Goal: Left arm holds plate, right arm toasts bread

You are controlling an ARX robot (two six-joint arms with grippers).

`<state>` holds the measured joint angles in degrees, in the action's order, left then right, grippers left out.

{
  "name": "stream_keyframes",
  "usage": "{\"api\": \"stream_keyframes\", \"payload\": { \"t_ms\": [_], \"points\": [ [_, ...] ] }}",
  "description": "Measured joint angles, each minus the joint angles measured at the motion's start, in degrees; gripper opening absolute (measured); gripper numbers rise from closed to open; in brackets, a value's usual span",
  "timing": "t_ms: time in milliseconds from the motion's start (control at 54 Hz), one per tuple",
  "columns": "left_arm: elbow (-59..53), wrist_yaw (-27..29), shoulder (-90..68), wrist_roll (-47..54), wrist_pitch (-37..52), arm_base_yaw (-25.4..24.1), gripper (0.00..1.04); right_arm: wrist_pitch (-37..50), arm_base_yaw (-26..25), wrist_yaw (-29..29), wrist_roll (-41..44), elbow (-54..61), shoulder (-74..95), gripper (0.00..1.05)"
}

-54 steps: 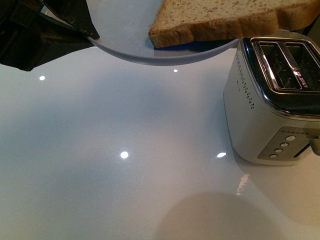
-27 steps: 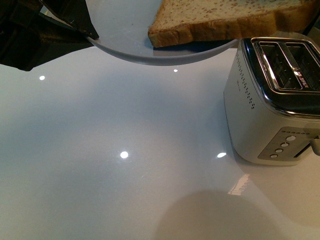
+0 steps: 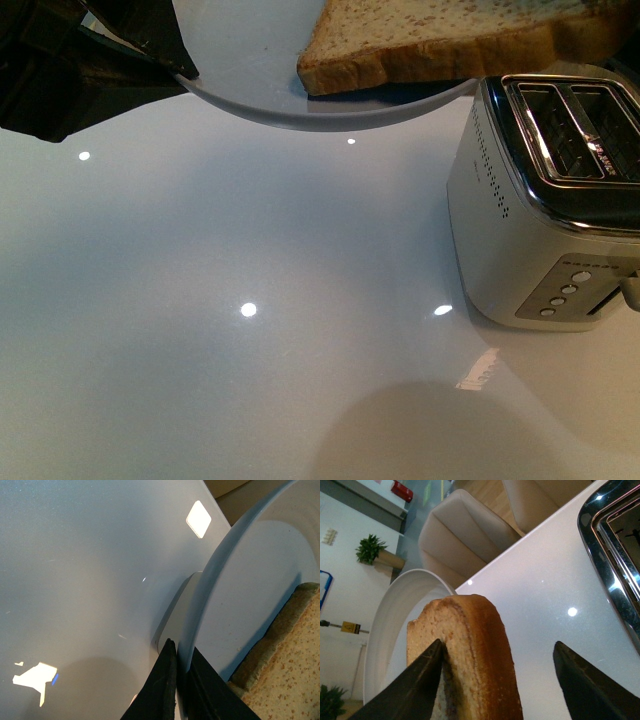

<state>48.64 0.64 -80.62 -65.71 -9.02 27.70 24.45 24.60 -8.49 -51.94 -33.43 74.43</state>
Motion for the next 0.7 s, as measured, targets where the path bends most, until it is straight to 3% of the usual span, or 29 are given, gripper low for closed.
{"api": "stream_keyframes", "payload": {
  "t_ms": [130,370,703],
  "points": [
    [0.0,0.0,0.0,0.0,0.0,0.0,0.03,0.2,0.2,0.5,-0.2,-0.2,0.0,0.4],
    [0.0,-0.1,0.0,0.0,0.0,0.0,0.03,0.1,0.2,0.8,-0.6,-0.3,-1.6,0.06],
    [0.0,-0.1,0.0,-0.2,0.0,0.0,0.03,-5.0,-1.3,0.8,2.3,-4.1,-10.0,0.04]
  ]
}}
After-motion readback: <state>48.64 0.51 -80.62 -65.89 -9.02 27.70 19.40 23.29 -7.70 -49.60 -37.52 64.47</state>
